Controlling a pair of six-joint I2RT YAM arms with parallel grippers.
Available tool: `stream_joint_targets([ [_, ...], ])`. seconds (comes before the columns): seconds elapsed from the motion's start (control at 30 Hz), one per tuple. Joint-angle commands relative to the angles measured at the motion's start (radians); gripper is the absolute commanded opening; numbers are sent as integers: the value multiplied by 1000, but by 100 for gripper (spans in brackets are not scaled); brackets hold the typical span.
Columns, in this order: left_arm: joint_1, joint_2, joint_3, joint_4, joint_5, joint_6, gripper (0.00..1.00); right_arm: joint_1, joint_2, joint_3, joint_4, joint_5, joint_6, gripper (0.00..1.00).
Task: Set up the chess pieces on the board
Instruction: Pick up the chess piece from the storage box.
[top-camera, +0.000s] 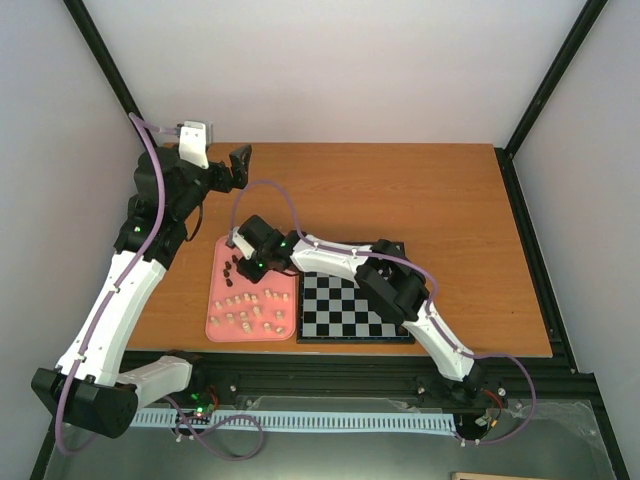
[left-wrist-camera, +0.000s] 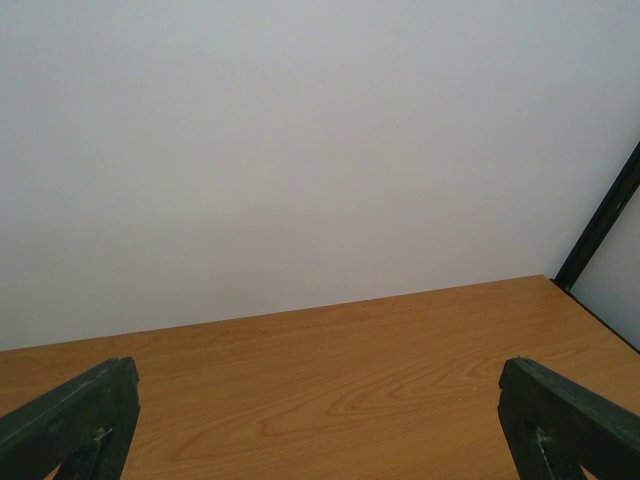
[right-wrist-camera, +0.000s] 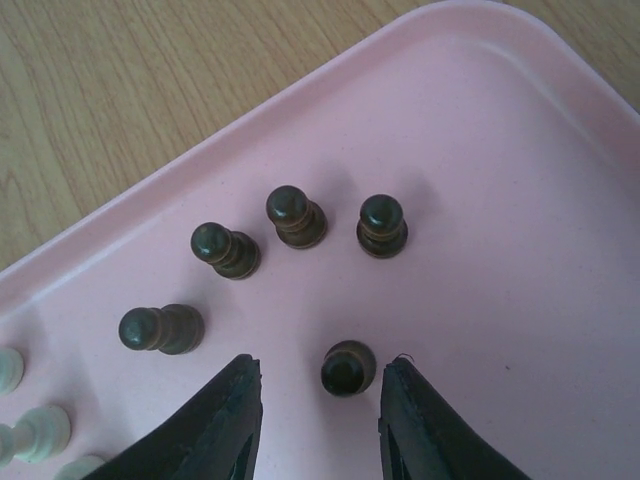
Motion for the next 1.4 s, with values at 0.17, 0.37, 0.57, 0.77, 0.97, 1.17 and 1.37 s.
stream_joint_targets([
  [0.17,-3,-5,5,16,-13,2,100,10,35,68,-15,38,-17,32],
  [0.37,-3,-6,4,15,-15,7,100,9,57,104,-36,59,-20,28],
  [0.57,-3,-4,4,15,-19,7,100,7,66,115,-56,59,-17,28],
  [0.77,-3,-4,2,17,-21,7,100,7,72,121,-60,65,-16,28],
  [0.97,-3,-9,-1,17,-26,9,100,4,89,143,-73,72,-15,17],
  [1.17,-3,-4,2,17,-22,10,100,2,78,138,-71,81,-14,6],
  [1.37,-3,-2,2,15,-32,14,100,2,-53,32,-49,133,-7,3],
])
